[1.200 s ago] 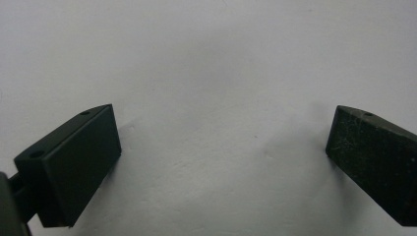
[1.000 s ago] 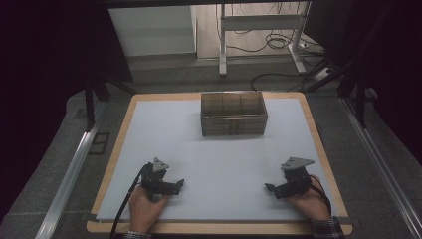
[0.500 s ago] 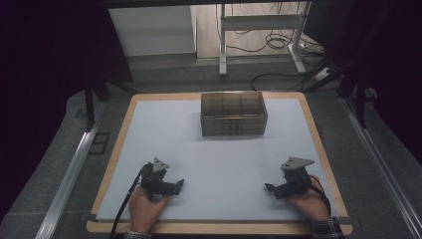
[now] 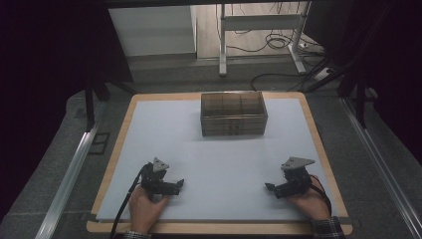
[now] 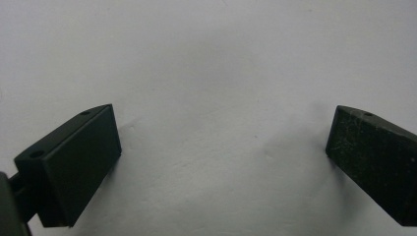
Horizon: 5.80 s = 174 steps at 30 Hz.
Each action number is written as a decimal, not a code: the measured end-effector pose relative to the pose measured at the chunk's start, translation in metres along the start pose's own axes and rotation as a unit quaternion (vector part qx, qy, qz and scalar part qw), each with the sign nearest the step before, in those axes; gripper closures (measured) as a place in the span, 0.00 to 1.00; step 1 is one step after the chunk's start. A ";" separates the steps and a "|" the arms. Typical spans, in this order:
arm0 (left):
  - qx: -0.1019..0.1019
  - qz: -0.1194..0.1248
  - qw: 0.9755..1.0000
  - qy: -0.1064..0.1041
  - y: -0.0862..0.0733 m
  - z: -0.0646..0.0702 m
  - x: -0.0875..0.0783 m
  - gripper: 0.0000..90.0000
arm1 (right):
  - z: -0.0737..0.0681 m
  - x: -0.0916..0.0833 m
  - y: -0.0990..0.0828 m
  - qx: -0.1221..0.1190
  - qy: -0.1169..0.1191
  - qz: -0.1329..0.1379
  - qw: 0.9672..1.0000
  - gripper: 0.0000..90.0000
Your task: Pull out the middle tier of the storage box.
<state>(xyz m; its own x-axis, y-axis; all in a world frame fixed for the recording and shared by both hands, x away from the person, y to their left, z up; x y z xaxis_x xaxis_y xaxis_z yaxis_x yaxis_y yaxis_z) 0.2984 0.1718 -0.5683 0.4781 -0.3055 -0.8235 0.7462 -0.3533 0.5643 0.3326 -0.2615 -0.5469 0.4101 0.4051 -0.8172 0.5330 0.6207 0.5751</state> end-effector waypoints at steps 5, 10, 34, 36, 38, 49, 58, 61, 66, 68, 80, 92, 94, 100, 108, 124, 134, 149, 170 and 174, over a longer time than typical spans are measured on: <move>0.000 0.000 1.000 0.000 0.000 0.000 0.000 0.00 | 0.001 -0.001 0.000 -0.002 0.000 0.000 1.000 0.05; 0.000 0.000 1.000 0.000 0.000 0.000 0.000 0.00 | 0.002 -0.003 0.001 -0.009 0.000 -0.007 1.000 0.08; 0.001 -0.001 1.000 0.000 0.000 0.000 0.000 0.00 | 0.000 -0.012 0.020 -0.047 -0.018 -0.006 0.999 0.13; 0.001 -0.001 1.000 0.000 0.000 0.000 0.000 0.00 | 0.000 -0.012 0.023 -0.051 -0.020 -0.004 0.998 0.14; 0.001 -0.001 1.000 0.000 0.000 0.000 0.000 0.00 | 0.000 -0.013 0.027 -0.061 -0.023 -0.002 0.998 0.18; 0.000 0.000 1.000 0.000 0.000 0.000 0.000 0.00 | -0.003 -0.008 0.043 -0.082 -0.023 -0.003 0.996 0.27; 0.000 0.000 1.000 0.000 0.000 0.000 0.000 0.00 | 0.000 -0.005 0.052 -0.086 -0.030 -0.002 0.996 0.28; 0.000 0.000 1.000 0.000 0.000 0.000 0.000 0.00 | 0.000 -0.003 0.058 -0.087 -0.029 0.002 0.996 0.30; 0.001 -0.001 1.000 0.000 0.000 0.000 0.000 0.00 | 0.000 -0.001 0.065 -0.100 -0.041 0.000 0.994 0.33; 0.001 -0.001 1.000 0.000 0.000 0.000 0.000 0.00 | 0.000 0.001 0.068 -0.104 -0.046 0.000 0.993 0.35; 0.001 -0.001 1.000 0.000 0.000 0.000 0.000 0.00 | 0.000 0.012 0.079 -0.138 -0.079 -0.009 0.987 0.45; 0.001 -0.001 1.000 0.000 0.000 0.000 0.000 0.00 | -0.002 0.021 0.093 -0.175 -0.122 -0.008 0.977 0.47; 0.001 -0.001 1.000 0.000 0.000 0.000 0.000 0.00 | -0.003 0.022 0.094 -0.181 -0.128 -0.009 0.975 0.48; 0.002 -0.002 1.000 0.000 0.000 0.000 0.000 0.00 | -0.008 0.028 0.101 -0.215 -0.151 -0.015 0.965 0.48; 0.002 -0.002 1.000 0.000 0.000 0.000 0.000 0.00 | -0.013 0.036 0.111 -0.257 -0.195 -0.015 0.946 0.51; 0.002 -0.002 1.000 0.000 0.000 0.000 0.000 0.00 | -0.019 0.049 0.123 -0.311 -0.256 -0.013 0.915 0.60; 0.002 -0.002 1.000 0.000 0.000 0.000 0.000 0.00 | -0.021 0.058 0.128 -0.334 -0.287 -0.015 0.898 0.64; 0.002 -0.002 1.000 0.000 0.000 0.000 0.000 0.00 | -0.028 0.072 0.139 -0.377 -0.338 -0.024 0.862 0.66; 0.002 -0.002 1.000 0.000 0.000 0.000 0.000 0.00 | -0.035 0.096 0.154 -0.425 -0.406 -0.031 0.808 0.81; 0.002 -0.001 1.000 0.000 0.000 0.000 0.000 0.00 | -0.035 0.098 0.156 -0.429 -0.413 -0.035 0.803 0.83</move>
<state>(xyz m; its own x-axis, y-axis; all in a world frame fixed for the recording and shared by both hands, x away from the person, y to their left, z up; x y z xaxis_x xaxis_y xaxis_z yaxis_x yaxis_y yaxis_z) 0.2982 0.1722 -0.5681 0.4758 -0.3047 -0.8251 0.7459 -0.3573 0.5621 0.4299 -0.1018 -0.5390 0.9408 -0.0136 -0.3387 0.0153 0.9999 0.0022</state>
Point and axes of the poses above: each handheld gripper's, and its own axes: x roughly forward along the jaws, y roughly out of its top, z roughly to its right, the point moved 2 cm from there along x, roughly forward along the jaws, and after that the axes turned 9 degrees about -z, right-handed, at the moved point
